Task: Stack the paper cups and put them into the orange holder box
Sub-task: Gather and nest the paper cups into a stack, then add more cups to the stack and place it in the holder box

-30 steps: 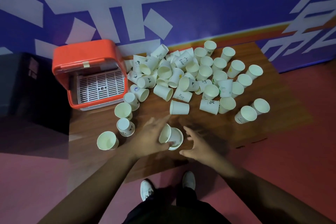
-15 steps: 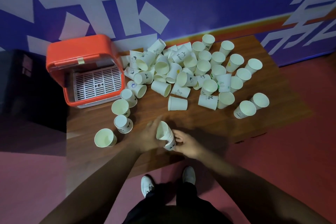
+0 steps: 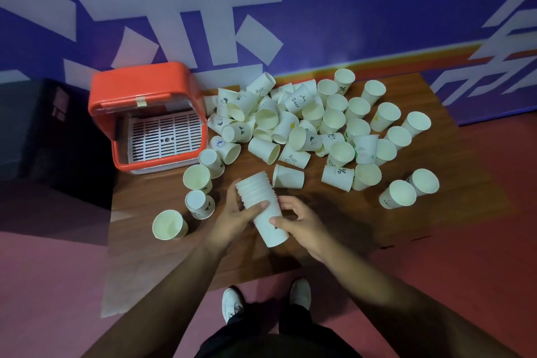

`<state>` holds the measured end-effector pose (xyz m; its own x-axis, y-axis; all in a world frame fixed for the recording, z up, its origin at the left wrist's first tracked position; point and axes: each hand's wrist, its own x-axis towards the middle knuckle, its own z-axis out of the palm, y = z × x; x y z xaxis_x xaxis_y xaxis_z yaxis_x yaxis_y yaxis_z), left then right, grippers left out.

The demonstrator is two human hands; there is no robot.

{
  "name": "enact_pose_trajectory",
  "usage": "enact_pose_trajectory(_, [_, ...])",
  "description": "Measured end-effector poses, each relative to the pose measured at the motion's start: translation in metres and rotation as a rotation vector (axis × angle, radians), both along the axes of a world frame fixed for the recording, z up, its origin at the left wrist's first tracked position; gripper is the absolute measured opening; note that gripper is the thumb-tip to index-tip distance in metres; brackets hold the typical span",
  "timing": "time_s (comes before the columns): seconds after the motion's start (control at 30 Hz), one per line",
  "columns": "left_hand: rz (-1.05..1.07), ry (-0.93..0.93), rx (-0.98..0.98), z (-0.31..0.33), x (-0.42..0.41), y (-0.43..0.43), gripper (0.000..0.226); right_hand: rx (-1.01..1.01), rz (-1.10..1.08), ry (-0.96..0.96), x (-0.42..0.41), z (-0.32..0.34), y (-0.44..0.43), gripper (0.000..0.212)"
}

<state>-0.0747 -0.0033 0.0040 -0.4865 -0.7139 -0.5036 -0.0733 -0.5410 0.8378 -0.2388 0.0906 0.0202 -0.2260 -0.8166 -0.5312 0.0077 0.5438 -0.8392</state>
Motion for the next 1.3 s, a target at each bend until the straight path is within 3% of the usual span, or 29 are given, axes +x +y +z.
enact_pose_trajectory(0.4, [0.33,-0.001,-0.198,0.06,0.092,-0.044,0.06,0.01,0.353,0.104,0.019,0.025,-0.068,0.043])
enact_pose_trajectory(0.6, [0.454,-0.082,-0.202,0.044,0.178,-0.052,0.054,0.042,0.51,0.23,0.085,0.017,-0.096,0.049])
enact_pose_trajectory(0.77, [0.41,-0.157,-0.128,0.018,0.256,-0.066,0.059,-0.034,0.682,0.553,0.167,-0.001,-0.12,0.057])
enact_pose_trajectory(0.9, [0.287,-0.184,-0.114,0.003,0.303,-0.084,0.068,-0.051,0.766,0.868,0.218,-0.01,-0.132,0.08])
enact_pose_trajectory(1.0, [0.2,-0.179,-0.128,0.0,0.319,-0.096,0.062,0.012,0.842,1.028,0.24,-0.019,-0.135,0.091])
enact_pose_trajectory(1.3, [0.048,-0.151,-0.169,-0.01,0.329,-0.119,0.06,0.033,0.872,1.219,0.26,-0.036,-0.139,0.073])
